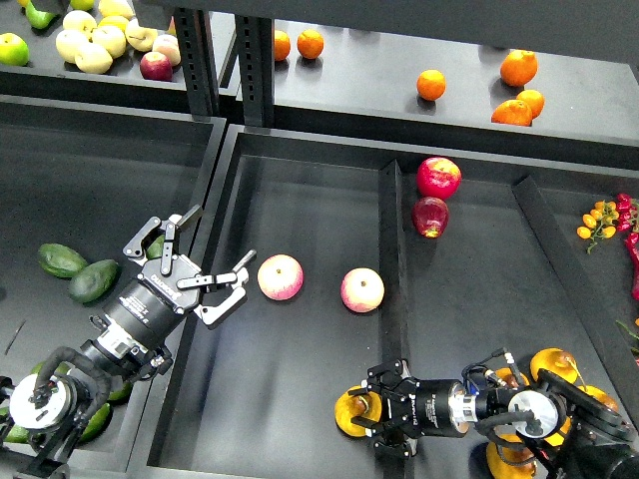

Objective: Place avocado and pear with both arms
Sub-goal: 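Close the right gripper around the yellow pear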

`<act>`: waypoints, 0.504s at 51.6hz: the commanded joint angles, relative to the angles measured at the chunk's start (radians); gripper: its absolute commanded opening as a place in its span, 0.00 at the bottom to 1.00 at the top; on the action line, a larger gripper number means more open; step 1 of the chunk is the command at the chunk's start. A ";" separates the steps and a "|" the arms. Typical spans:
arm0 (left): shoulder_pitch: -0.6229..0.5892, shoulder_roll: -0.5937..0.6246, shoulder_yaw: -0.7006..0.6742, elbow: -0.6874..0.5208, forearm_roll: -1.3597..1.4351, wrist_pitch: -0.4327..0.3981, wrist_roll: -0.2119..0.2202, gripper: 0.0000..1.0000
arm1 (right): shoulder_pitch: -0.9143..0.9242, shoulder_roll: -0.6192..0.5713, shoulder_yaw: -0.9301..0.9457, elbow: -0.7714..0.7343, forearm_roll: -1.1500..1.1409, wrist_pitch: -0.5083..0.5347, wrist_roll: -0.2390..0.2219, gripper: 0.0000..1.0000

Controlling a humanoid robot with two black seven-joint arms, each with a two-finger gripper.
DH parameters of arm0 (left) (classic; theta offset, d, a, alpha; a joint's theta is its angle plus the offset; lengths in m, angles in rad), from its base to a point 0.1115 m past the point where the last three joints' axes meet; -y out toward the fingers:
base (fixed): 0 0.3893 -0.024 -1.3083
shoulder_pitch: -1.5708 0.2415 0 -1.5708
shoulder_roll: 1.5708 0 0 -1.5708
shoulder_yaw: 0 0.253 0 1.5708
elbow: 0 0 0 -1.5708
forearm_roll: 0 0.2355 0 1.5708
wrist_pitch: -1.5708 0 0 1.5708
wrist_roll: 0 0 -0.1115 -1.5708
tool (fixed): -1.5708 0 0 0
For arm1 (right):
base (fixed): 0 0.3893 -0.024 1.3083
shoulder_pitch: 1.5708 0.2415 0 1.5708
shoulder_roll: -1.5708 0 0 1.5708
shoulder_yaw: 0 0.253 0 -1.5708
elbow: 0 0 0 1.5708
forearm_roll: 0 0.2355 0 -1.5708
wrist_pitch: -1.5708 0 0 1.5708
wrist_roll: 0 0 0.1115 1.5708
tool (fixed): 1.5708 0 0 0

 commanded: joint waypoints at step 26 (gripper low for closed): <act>0.006 0.000 -0.003 -0.002 0.000 0.000 0.000 0.99 | 0.040 -0.036 0.099 0.122 0.085 0.000 0.000 0.19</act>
